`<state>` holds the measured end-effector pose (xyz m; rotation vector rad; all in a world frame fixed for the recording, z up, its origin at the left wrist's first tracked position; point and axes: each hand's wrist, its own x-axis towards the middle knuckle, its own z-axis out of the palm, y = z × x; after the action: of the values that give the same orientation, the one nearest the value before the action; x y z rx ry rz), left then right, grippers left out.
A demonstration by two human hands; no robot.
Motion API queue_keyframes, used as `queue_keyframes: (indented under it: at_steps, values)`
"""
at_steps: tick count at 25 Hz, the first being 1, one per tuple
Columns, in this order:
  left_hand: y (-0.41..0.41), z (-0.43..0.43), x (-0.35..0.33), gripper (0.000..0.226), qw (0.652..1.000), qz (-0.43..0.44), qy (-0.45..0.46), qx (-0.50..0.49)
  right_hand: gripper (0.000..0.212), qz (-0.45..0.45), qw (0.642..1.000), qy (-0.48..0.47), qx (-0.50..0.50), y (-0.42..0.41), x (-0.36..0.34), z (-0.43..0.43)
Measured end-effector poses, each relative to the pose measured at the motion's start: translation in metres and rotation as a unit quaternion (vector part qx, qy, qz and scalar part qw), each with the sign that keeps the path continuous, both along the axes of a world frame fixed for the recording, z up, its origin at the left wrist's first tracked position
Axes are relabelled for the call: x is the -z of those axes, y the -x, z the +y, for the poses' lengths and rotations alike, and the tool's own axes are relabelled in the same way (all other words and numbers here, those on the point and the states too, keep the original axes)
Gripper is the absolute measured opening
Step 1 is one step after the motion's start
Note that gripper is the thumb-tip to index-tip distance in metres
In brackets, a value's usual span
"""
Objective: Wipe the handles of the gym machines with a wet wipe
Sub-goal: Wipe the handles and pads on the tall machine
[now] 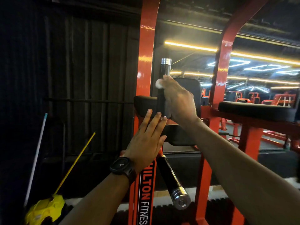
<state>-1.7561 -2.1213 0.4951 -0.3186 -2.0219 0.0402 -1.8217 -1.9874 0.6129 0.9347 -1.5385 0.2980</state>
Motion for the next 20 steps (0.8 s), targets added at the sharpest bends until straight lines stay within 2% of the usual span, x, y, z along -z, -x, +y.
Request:
queue_keyframes:
  at_steps: [2, 5, 7, 9, 11, 13, 15, 20]
  values:
    - [-0.001, 0.000, -0.001, 0.060, 0.999, -0.023, -0.017, 0.021, 0.050, -0.039, 0.996, 0.082, -0.020, -0.004, 0.000, -0.010]
    - [-0.003, -0.001, 0.000, 0.059, 0.999, -0.036, -0.024, 0.028, 0.045, -0.102, 0.985, 0.103, -0.094, -0.016, 0.012, -0.014]
    - [-0.001, -0.001, -0.001, 0.059, 0.999, -0.042, -0.025, 0.021, 0.040, -0.119, 0.986, 0.095, -0.066, -0.022, 0.013, -0.010]
    - [-0.002, -0.001, -0.002, 0.059, 0.999, -0.043, -0.022, 0.012, 0.042, -0.096, 0.993, 0.069, -0.016, -0.023, 0.014, -0.006]
    - [-0.005, 0.000, -0.001, 0.059, 0.999, -0.036, -0.021, 0.003, 0.037, -0.099, 0.990, 0.094, -0.041, -0.021, 0.007, -0.007]
    - [-0.006, 0.001, 0.000, 0.059, 0.999, -0.030, -0.013, -0.004, 0.027, -0.148, 0.963, 0.199, -0.109, -0.021, -0.012, -0.010]
    - [-0.007, 0.001, 0.000, 0.059, 1.000, -0.028, -0.007, -0.010, 0.027, -0.191, 0.930, 0.277, -0.148, -0.022, -0.028, -0.014]
    - [-0.008, 0.001, 0.000, 0.059, 0.998, -0.051, -0.029, -0.027, 0.046, -0.245, 0.904, 0.245, -0.252, -0.024, -0.014, -0.014]
